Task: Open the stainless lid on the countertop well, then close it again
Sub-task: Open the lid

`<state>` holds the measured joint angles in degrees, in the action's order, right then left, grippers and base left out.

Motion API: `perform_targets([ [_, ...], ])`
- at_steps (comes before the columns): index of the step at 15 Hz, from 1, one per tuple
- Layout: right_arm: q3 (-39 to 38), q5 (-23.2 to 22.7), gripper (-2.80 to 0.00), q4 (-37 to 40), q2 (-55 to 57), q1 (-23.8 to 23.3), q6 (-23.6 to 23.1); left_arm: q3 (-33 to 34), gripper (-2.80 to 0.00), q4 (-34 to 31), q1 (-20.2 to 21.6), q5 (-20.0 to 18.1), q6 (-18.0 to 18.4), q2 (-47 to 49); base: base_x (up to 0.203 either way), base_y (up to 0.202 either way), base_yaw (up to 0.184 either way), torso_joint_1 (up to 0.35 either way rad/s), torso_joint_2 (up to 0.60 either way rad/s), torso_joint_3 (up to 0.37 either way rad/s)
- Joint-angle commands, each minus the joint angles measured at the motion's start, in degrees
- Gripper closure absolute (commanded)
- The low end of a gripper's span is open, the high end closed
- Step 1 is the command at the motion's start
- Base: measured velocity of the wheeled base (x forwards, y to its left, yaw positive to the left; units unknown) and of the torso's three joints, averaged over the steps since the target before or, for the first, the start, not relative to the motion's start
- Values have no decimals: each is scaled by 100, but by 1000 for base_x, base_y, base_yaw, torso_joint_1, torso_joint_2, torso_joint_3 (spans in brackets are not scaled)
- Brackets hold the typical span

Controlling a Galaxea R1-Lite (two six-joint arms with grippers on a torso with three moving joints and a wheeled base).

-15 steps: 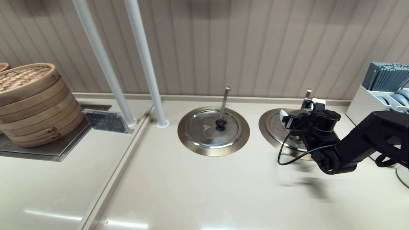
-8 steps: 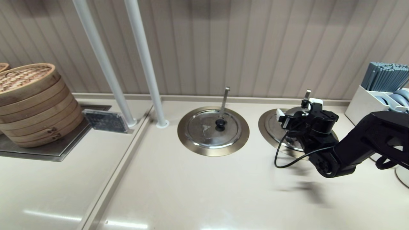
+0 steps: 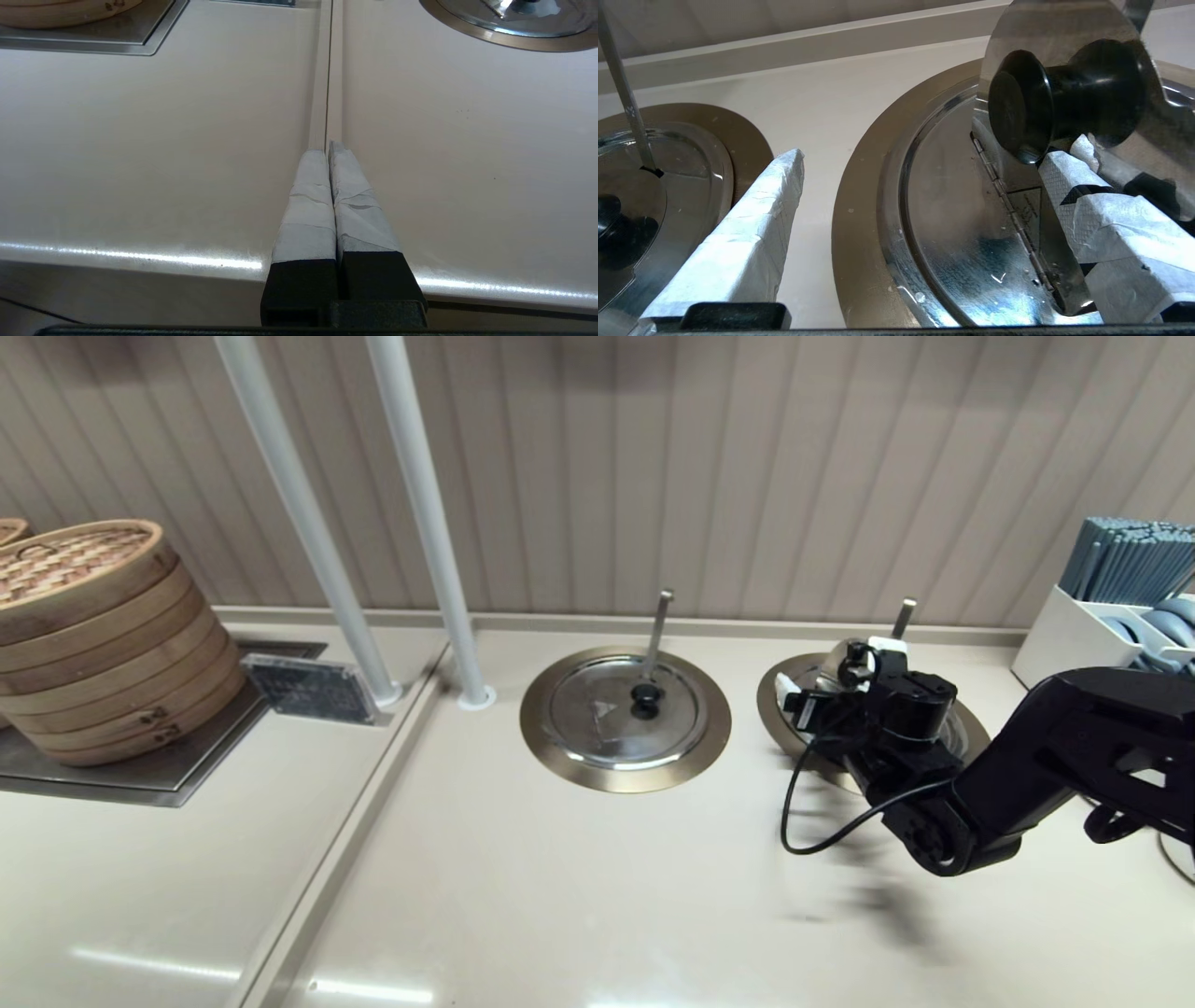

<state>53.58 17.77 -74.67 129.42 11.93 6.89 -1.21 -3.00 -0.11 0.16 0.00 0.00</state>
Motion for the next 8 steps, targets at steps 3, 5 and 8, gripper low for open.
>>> perform_targets([
  [3,-74,60,-280,-109,-145,125,-3,-2,0,-8,2,2,0,0,0,0,0,0,0,0],
  [5,-84,60,-280,-109,-118,134,6,4,0,-3,2,2,0,0,0,0,0,0,0,0],
  [8,-134,60,-280,-137,-135,192,-1,-2,0,1,2,2,0,0,0,0,0,0,0,0],
])
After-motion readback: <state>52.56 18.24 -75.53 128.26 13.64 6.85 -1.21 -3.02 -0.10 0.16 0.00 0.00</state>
